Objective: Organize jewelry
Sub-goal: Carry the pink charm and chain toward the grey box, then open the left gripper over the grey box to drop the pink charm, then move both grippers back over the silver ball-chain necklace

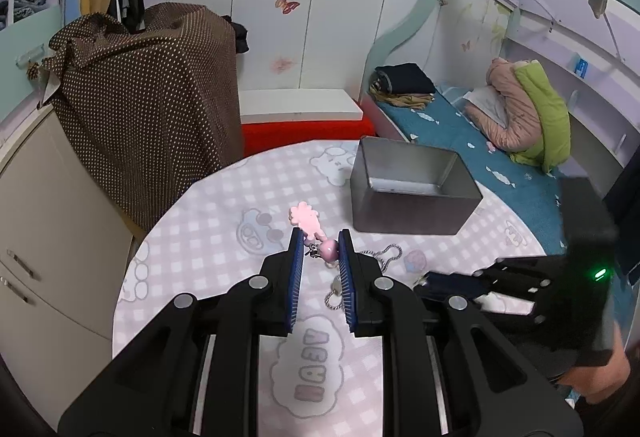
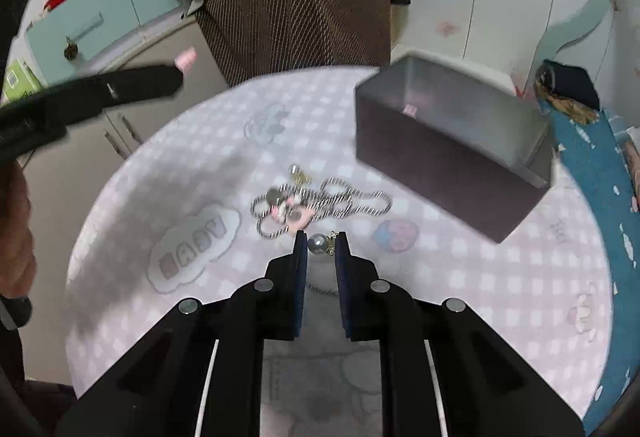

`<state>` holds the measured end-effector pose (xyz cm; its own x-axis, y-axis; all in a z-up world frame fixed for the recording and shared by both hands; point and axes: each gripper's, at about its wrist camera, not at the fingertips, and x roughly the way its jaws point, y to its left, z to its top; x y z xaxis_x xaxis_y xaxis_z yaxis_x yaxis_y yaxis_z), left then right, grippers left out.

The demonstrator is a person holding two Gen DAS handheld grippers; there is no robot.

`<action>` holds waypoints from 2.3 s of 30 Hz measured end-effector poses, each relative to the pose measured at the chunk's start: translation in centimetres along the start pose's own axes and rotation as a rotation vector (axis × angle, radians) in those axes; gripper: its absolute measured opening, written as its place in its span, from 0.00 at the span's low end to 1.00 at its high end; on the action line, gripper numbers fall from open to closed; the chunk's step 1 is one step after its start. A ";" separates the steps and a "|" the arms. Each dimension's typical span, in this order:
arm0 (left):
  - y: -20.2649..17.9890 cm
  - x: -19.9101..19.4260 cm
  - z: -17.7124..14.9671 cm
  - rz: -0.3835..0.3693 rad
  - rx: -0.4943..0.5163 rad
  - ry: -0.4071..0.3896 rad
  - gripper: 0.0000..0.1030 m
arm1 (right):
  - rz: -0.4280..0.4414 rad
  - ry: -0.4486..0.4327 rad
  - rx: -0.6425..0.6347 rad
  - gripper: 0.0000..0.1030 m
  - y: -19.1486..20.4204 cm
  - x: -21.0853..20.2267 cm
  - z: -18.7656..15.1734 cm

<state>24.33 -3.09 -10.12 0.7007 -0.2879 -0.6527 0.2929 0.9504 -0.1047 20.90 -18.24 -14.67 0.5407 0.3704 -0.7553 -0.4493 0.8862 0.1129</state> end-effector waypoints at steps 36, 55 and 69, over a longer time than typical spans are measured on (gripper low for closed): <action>-4.5 9.7 10.2 -0.130 0.043 0.041 0.80 | -0.136 -0.062 0.137 0.29 -10.4 -1.5 8.9; -1.2 2.3 7.7 0.022 -0.035 -0.112 0.94 | -0.181 -0.225 0.200 0.93 -8.2 -6.9 8.0; 1.7 -3.5 1.6 0.135 -0.078 -0.158 0.94 | -0.178 -0.238 0.098 0.93 -2.4 -8.7 4.5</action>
<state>23.45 -0.64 -6.79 0.8250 -0.1669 -0.5400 0.1431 0.9860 -0.0860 20.48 -22.30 -5.44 0.7611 0.2514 -0.5979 -0.2680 0.9614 0.0630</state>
